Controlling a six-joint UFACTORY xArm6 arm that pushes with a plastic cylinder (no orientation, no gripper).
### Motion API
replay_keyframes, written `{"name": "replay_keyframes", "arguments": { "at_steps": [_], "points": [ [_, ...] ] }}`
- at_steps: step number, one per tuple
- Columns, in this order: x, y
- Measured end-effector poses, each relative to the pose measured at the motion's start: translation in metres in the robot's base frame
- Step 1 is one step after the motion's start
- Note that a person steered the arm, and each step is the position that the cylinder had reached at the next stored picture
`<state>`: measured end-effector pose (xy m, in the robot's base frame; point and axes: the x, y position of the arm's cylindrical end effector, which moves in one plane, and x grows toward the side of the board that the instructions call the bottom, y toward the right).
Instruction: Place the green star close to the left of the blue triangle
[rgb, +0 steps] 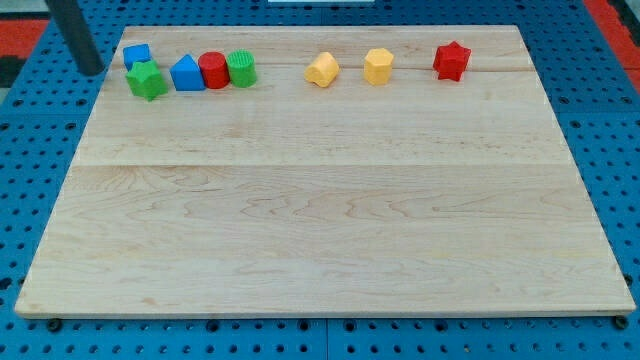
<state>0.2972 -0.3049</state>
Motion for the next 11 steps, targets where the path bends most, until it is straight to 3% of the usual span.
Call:
{"name": "replay_keyframes", "arguments": {
  "at_steps": [3,8,9,11],
  "points": [
    [0.064,0.016],
    [0.024,0.077],
    [0.021,0.009],
    [0.003,0.001]
  ]
}}
